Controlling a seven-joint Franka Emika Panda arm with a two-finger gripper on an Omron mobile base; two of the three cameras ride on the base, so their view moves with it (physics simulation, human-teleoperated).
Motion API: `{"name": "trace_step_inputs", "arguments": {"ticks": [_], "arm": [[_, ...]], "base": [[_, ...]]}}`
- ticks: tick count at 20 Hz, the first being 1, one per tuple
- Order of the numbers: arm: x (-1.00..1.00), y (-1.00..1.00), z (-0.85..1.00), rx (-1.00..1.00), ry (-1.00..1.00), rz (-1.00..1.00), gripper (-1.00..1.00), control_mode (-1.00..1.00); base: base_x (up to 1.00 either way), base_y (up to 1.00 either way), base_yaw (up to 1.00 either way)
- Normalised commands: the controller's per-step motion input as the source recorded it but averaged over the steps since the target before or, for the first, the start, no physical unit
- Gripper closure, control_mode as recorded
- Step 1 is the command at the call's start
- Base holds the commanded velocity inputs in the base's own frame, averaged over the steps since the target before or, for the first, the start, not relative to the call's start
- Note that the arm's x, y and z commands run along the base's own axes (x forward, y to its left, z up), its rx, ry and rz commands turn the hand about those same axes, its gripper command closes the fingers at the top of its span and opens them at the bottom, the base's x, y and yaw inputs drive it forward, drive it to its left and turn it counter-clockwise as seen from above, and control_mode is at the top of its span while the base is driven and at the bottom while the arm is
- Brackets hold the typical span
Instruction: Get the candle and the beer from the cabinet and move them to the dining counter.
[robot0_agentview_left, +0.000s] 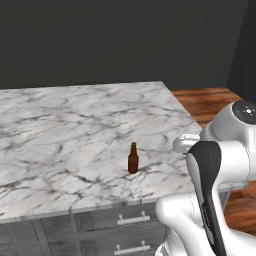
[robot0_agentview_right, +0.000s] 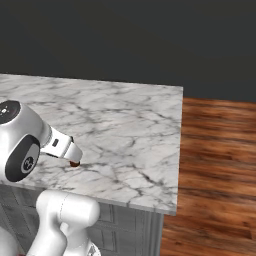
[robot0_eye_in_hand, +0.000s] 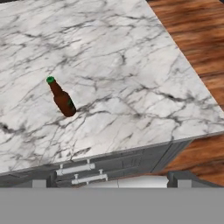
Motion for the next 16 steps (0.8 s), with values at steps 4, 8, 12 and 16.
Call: {"name": "trace_step_inputs", "arguments": {"ticks": [4, 8, 12, 16], "arm": [[0.00, 0.00, 0.00, 0.00, 0.00, 0.00, -1.00, -1.00], [0.00, 0.00, 0.00, 0.00, 0.00, 0.00, -1.00, -1.00], [0.00, 0.00, 0.00, 0.00, 0.00, 0.00, -1.00, 1.00], [0.00, 0.00, 0.00, 0.00, 0.00, 0.00, -1.00, 1.00]], "base": [[0.00, 0.00, 0.00], [0.00, 0.00, 0.00], [0.00, 0.00, 0.00], [0.00, 0.00, 0.00]]}}
